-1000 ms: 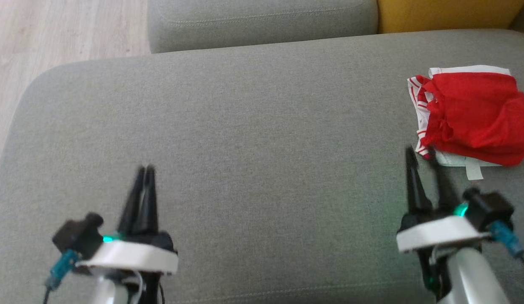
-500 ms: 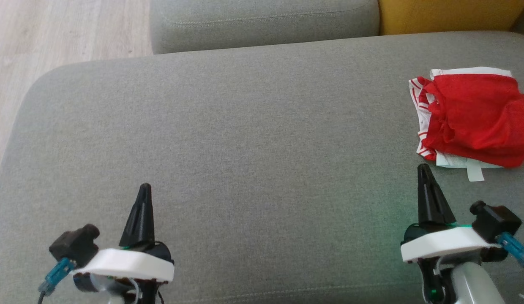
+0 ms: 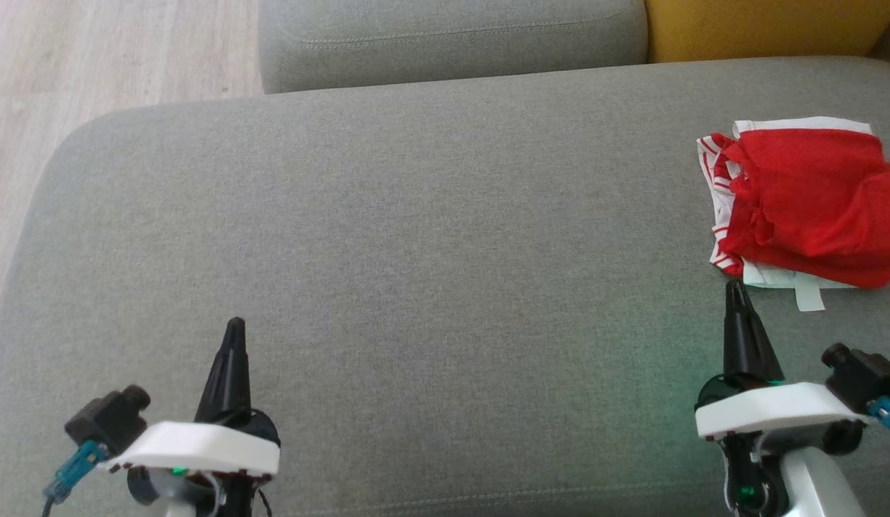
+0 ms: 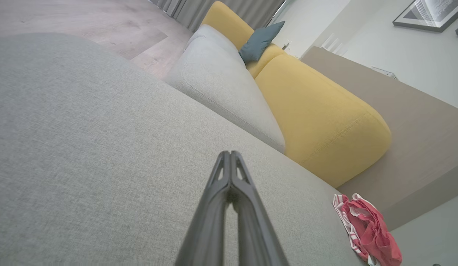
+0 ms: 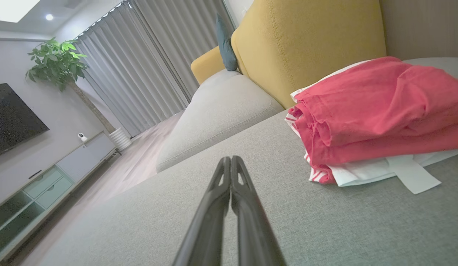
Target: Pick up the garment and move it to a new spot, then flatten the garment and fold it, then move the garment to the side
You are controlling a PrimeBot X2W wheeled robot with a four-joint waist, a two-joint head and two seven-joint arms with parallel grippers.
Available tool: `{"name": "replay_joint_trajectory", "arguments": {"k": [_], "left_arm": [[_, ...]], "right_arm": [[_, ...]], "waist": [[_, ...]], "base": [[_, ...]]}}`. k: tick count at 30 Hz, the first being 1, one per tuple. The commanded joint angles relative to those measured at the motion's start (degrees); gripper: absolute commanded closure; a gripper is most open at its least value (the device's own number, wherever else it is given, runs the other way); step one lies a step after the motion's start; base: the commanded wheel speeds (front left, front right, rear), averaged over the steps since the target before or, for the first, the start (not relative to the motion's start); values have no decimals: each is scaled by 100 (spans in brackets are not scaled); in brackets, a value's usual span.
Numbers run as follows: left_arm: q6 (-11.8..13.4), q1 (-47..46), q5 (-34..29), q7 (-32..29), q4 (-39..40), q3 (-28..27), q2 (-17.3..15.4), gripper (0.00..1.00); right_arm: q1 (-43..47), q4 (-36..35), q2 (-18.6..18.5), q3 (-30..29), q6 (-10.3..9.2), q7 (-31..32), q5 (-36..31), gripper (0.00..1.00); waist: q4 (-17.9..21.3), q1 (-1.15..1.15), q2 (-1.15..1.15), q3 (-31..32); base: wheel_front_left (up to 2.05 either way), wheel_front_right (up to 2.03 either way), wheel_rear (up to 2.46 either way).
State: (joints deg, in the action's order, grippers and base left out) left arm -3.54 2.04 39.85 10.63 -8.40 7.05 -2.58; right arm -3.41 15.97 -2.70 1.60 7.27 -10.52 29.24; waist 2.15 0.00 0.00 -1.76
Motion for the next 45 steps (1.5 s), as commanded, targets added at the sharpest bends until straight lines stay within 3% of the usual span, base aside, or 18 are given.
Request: {"name": "replay_joint_trajectory", "arguments": {"k": [1, 45], "left_arm": [[-55, -321, 107, -11, 160, -91, -74, 100], [-209, -536, 2520, -685, -154, -546, -138, 100]], "right_arm": [[-264, -189, -78, 0, 5, 35, 139, 100], [-261, -198, -121, -269, 13, 709, 3001, 100]], "waist": [[-2, 0, 0, 1], [-98, 0, 0, 72]], "base": [[0, 0, 0], [0, 0, 0]]}}
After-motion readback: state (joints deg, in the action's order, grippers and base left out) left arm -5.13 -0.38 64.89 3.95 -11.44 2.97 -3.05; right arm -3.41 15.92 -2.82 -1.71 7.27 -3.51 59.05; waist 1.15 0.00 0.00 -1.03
